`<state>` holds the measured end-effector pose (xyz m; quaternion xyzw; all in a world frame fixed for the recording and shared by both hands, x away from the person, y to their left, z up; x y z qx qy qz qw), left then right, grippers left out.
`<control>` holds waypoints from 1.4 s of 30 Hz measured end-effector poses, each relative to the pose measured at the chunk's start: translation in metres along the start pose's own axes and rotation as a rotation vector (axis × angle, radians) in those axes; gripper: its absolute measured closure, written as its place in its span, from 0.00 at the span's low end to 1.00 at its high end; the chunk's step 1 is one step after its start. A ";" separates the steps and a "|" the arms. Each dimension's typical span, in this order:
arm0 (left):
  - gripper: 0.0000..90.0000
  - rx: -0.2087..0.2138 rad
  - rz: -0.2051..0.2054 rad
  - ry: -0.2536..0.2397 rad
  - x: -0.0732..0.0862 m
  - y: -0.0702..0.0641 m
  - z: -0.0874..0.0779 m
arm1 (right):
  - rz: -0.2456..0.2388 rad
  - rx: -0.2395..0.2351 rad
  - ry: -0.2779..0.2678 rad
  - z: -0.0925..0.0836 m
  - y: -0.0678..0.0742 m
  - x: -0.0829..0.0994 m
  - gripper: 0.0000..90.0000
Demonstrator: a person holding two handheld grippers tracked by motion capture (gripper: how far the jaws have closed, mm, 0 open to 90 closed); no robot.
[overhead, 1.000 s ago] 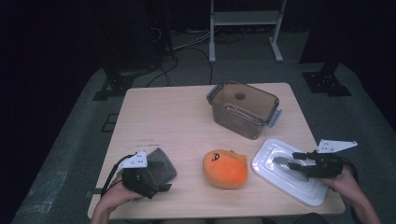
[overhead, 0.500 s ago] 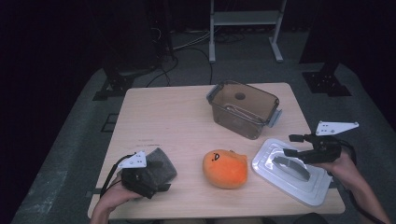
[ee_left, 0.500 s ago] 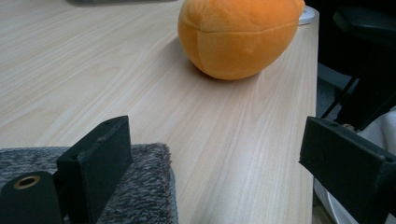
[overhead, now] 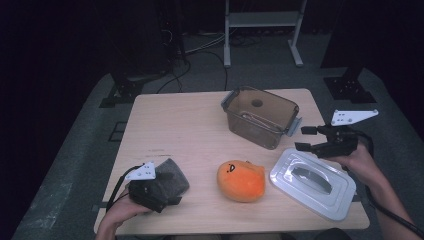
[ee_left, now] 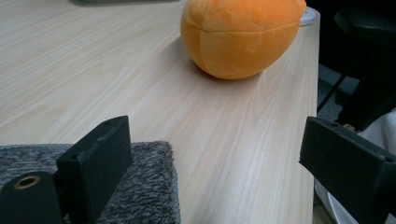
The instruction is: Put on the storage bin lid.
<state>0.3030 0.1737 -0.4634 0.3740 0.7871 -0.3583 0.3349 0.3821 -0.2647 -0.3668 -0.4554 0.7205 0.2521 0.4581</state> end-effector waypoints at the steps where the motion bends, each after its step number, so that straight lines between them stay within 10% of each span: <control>1: 0.09 0.000 0.002 -0.002 0.000 0.000 0.000 | -0.005 -0.003 -0.001 0.002 0.000 -0.003 0.32; 42: 0.09 0.013 0.003 -0.015 -0.001 0.000 -0.006 | -0.113 -0.113 0.123 0.116 -0.024 -0.065 0.32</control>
Point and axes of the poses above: each handheld gripper's, and its own axes: z roughly forward along the jaws, x roughly out of its underside, y roughly to its left, the point moved 7 cm from there along z, roughly forward along the jaws, and after that the axes turned 10 degrees about -z, right-handed, at the moved point
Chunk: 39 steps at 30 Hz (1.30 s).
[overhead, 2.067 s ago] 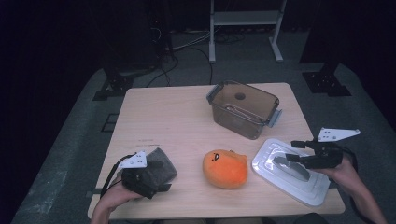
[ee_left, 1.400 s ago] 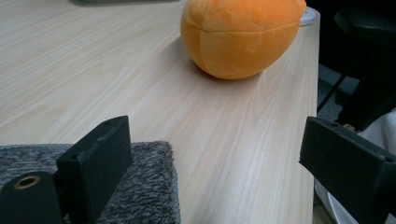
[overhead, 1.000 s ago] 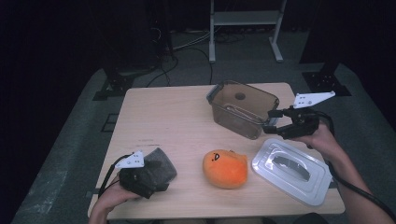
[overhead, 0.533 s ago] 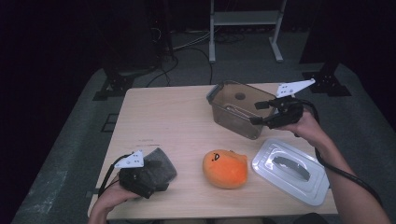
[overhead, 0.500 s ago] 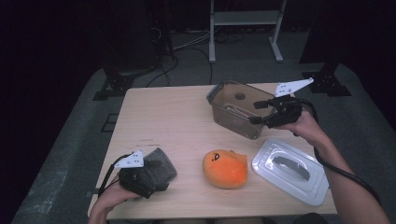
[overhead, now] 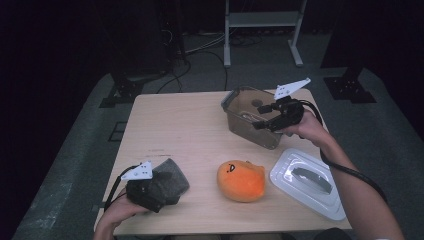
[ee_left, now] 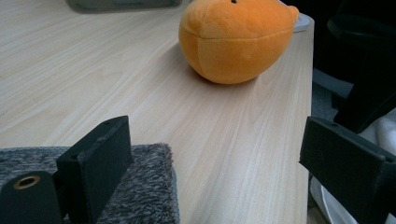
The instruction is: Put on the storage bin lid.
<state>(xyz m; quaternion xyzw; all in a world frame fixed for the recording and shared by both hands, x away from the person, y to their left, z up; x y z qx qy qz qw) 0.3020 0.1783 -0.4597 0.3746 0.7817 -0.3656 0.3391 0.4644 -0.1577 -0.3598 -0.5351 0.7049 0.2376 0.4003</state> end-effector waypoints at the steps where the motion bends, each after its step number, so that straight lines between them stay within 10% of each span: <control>1: 0.09 -0.001 0.001 0.000 0.000 0.000 0.000 | -0.002 -0.001 0.002 0.003 -0.001 -0.001 0.32; 39: 0.09 -0.008 -0.001 -0.010 0.001 0.002 -0.007 | -0.015 -0.016 0.125 0.058 -0.030 0.004 0.51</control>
Point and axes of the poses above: each handheld gripper's, and its own axes: z roughly forward along the jaws, x roughly out of its underside, y roughly to its left, the point moved 7 cm from there along z, roughly forward along the jaws, and after that the axes turned 10 degrees about -z, right-handed, at the moved point
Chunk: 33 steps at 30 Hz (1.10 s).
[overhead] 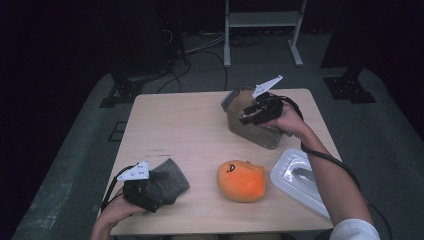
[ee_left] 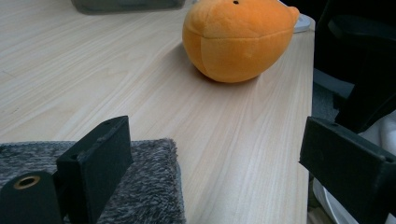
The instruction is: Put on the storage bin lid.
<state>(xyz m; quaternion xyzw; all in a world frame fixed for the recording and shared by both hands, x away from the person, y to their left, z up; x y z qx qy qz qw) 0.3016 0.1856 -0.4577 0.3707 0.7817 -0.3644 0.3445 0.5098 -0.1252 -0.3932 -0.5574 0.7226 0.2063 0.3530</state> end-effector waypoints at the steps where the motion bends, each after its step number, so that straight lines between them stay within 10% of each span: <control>1: 0.09 -0.001 0.000 0.002 0.000 0.000 0.000 | -0.006 -0.001 0.005 0.001 -0.001 0.001 0.53; 33: 0.09 -0.003 -0.007 0.001 0.000 0.001 -0.003 | -0.043 -0.008 0.101 0.014 0.000 0.006 0.83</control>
Point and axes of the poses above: each handheld gripper's, and its own axes: z roughly forward along the jaws, x roughly out of its underside, y roughly to its left, the point moved 7 cm from there along z, roughly forward along the jaws, and after that the axes turned 10 degrees about -z, right-handed, at the moved point
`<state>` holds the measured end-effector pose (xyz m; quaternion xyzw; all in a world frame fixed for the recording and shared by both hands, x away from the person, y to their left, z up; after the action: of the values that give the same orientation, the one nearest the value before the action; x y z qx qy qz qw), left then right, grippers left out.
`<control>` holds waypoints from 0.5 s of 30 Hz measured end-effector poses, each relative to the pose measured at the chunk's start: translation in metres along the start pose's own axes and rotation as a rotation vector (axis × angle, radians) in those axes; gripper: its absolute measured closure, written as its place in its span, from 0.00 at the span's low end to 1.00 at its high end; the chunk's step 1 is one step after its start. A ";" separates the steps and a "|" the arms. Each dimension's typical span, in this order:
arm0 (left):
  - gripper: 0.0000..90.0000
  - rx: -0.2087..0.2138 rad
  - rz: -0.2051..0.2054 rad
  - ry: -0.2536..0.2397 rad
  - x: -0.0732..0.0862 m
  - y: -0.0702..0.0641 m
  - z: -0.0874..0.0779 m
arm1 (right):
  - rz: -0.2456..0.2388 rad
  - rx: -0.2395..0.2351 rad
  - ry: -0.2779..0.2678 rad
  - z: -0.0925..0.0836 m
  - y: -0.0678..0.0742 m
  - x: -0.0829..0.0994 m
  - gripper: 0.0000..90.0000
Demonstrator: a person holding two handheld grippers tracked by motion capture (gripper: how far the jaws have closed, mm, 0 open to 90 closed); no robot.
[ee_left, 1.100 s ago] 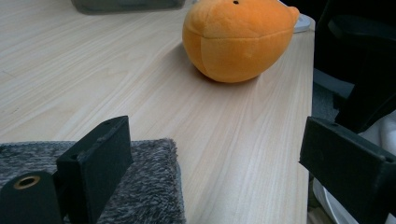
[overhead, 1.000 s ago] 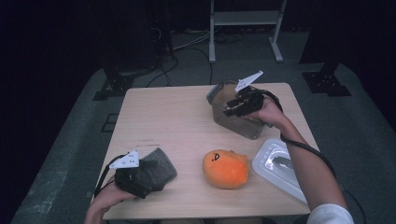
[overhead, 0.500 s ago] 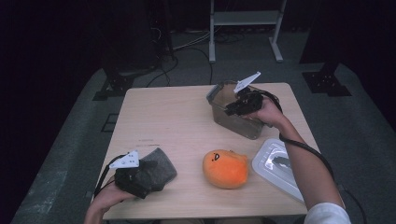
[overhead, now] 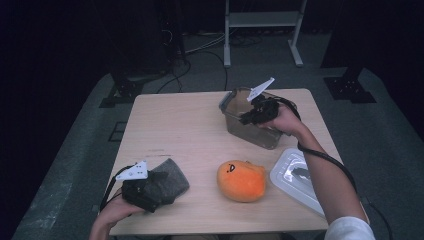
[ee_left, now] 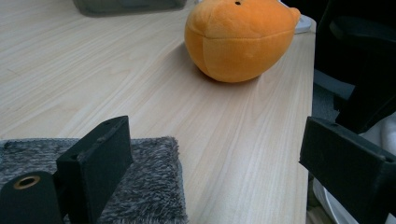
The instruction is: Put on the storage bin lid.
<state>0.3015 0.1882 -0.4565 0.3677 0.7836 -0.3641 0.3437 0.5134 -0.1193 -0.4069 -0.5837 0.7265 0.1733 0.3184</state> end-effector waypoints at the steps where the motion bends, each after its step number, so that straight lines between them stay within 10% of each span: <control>1: 0.09 0.001 0.000 0.000 0.000 0.000 0.000 | -0.003 -0.005 0.003 0.000 0.001 -0.001 0.84; 15: 0.09 0.004 0.000 0.001 0.000 -0.001 0.002 | -0.082 -0.075 0.010 0.006 0.024 -0.012 0.87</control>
<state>0.3013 0.1863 -0.4568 0.3686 0.7832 -0.3654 0.3425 0.4928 -0.1004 -0.4057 -0.6255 0.6964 0.1844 0.2994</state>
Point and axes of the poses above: each handheld gripper's, and its own axes: z roughly forward along the jaws, x roughly out of its underside, y roughly to its left, the point moved 7 cm from there along z, roughly forward along the jaws, and after that the axes turned 10 degrees about -z, right-handed, at the moved point
